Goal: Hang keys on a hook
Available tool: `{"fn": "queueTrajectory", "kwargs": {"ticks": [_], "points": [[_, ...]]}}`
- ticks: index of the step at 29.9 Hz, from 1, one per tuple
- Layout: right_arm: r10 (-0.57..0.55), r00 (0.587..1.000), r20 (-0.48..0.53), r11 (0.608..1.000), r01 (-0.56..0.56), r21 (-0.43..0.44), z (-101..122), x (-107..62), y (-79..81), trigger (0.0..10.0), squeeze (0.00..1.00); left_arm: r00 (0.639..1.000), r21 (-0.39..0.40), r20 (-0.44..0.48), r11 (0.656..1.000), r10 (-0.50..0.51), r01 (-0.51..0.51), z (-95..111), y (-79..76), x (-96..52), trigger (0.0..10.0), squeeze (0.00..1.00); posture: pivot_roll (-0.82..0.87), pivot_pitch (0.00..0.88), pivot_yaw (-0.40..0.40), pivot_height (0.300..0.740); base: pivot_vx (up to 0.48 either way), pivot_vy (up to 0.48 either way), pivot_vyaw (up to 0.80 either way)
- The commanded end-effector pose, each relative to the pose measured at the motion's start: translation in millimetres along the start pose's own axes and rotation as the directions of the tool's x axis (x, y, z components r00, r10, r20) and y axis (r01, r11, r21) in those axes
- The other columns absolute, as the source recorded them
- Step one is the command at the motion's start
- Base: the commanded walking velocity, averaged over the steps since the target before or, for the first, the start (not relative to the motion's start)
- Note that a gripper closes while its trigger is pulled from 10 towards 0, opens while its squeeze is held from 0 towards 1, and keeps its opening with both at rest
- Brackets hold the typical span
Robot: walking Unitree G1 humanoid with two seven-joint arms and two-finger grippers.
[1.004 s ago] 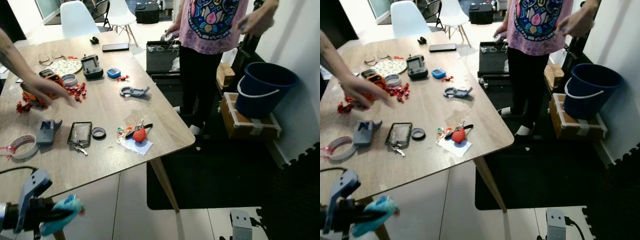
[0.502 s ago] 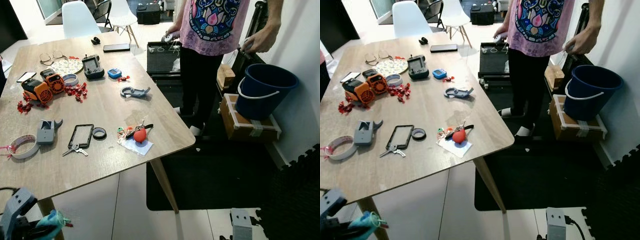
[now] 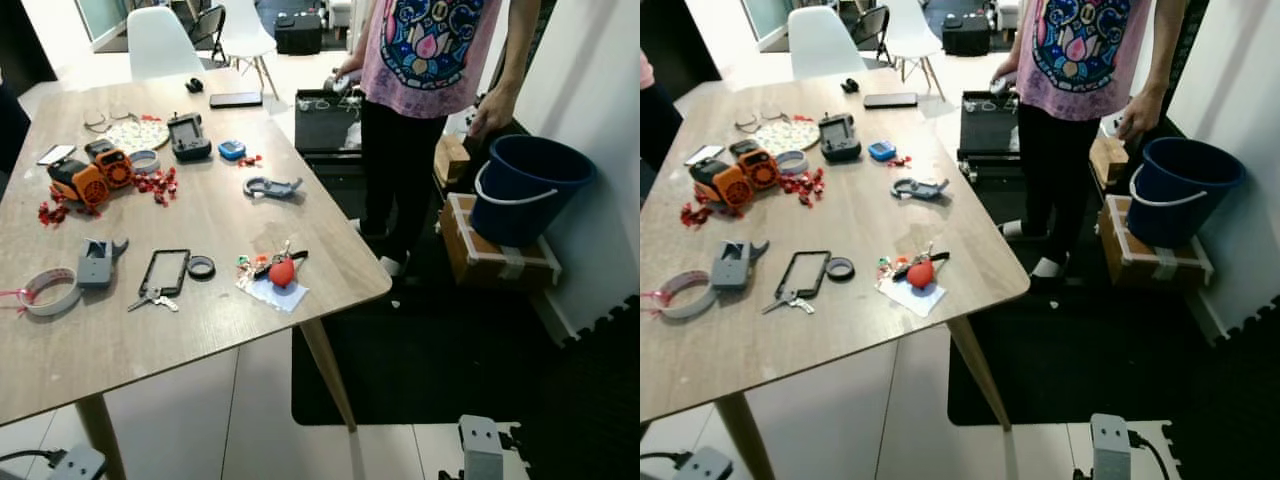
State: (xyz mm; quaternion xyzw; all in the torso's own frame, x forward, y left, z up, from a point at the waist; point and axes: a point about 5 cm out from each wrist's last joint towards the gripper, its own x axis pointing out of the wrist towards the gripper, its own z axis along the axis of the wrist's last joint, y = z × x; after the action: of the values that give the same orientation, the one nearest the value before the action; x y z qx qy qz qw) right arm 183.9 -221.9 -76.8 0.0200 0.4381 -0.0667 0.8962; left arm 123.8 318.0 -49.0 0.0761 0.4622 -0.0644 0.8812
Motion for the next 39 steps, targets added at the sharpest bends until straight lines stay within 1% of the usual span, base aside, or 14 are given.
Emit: {"fn": "queueTrajectory", "kwargs": {"ticks": [1,4,6,7,8,9,10,11,16,18,19,21,25,39], "points": [[0.009,1.0,-0.021,1.0,-0.009,-0.002,-6.2,-0.8,2.5,10.0,0.0,0.997,-0.11,0.025,0.992,0.067,-0.064,-1.5,-1.6,3.1,0.0,0.0,0.03,0.081,0.002,0.74,0.0,0.0,0.0],[0.015,1.0,-0.023,1.0,-0.015,-0.006,-6.6,-0.7,4.1,10.0,0.0,0.993,-0.174,0.06,0.98,0.104,-0.092,1.9,-6.0,7.5,0.0,0.0,0.03,0.078,0.001,0.74,0.0,0.0,0.0],[0.038,0.999,-0.02,0.999,-0.038,-0.015,-7.0,-0.5,8.9,10.0,0.0,0.987,-0.304,0.103,0.949,0.121,-0.084,8.6,-19.9,17.4,0.0,0.0,0.03,0.077,0.001,0.74,0.0,0.0,0.0],[0.038,0.999,-0.02,0.999,-0.038,-0.015,-7.0,-0.5,8.9,10.0,0.0,0.987,-0.304,0.103,0.949,0.121,-0.084,8.6,-19.9,17.4,0.0,0.0,0.03,0.077,0.001,0.74,0.0,0.0,0.0],[0.058,0.998,-0.012,0.998,-0.058,-0.018,-6.4,-0.4,12.1,10.0,0.0,0.985,-0.334,0.133,0.941,0.11,-0.059,13.1,-28.1,22.0,3.1,0.0,0.03,0.067,0.001,0.74,0.0,0.0,0.0],[0.083,0.997,0.003,0.996,-0.083,-0.015,-4.8,-0.1,16.1,10.0,0.0,0.982,-0.345,0.164,0.938,0.096,-0.034,17.7,-35.7,25.7,8.9,0.0,0.03,0.06,-0.001,0.74,0.0,0.0,0.0],[0.083,0.997,0.003,0.996,-0.083,-0.015,-4.8,-0.1,16.1,10.0,0.0,0.982,-0.345,0.164,0.938,0.096,-0.034,17.7,-35.7,25.7,8.9,0.0,0.03,0.06,-0.001,0.74,0.0,0.0,0.0],[0.108,0.994,0.02,0.994,-0.108,-0.01,-2.9,0.1,20.2,10.0,0.0,0.977,-0.353,0.187,0.935,0.1,-0.028,21.7,-42.3,29.1,10.0,0.0,0.03,0.056,-0.006,0.74,0.0,0.0,0.0],[0.144,0.989,0.038,0.99,-0.144,-0.003,-0.9,0.3,26.9,10.0,0.0,0.972,-0.343,0.213,0.939,0.101,-0.023,27.0,-53.2,33.9,10.0,0.0,0.04,0.053,-0.014,0.74,0.0,0.0,0.0],[0.166,0.986,0.034,0.986,-0.165,-0.005,-2.3,0.2,33.7,10.0,0.0,0.969,-0.287,0.242,0.957,0.047,0.025,31.1,-71.1,38.6,10.0,0.0,0.04,0.054,-0.022,0.74,0.0,0.0,0.0],[0.166,0.986,0.034,0.986,-0.165,-0.005,-2.3,0.2,33.7,10.0,0.0,0.969,-0.287,0.242,0.957,0.047,0.025,31.1,-71.1,38.6,10.0,0.0,0.04,0.054,-0.022,0.74,0.0,0.0,0.0],[0.175,0.984,0.026,0.985,-0.175,-0.005,-4.4,0.0,37.2,10.0,0.0,0.964,-0.218,0.261,0.97,-0.044,0.103,32.0,-88.4,40.8,10.0,0.0,0.04,0.054,-0.027,0.74,0.0,0.0,0.0],[0.189,0.982,0.0,0.982,-0.189,-0.013,-9.8,-0.8,40.0,10.0,0.0,0.964,-0.141,0.237,0.977,-0.125,0.161,28.8,-105.4,43.1,10.0,0.0,0.04,0.054,-0.031,0.74,0.0,0.0,0.0],[0.211,0.978,-0.005,0.976,-0.211,-0.049,-10.2,-1.2,40.7,10.0,0.0,0.966,-0.198,0.254,0.974,-0.059,0.112,26.2,-102.1,42.6,10.0,0.0,0.06,0.062,-0.034,0.74,0.0,0.0,0.0]]}}
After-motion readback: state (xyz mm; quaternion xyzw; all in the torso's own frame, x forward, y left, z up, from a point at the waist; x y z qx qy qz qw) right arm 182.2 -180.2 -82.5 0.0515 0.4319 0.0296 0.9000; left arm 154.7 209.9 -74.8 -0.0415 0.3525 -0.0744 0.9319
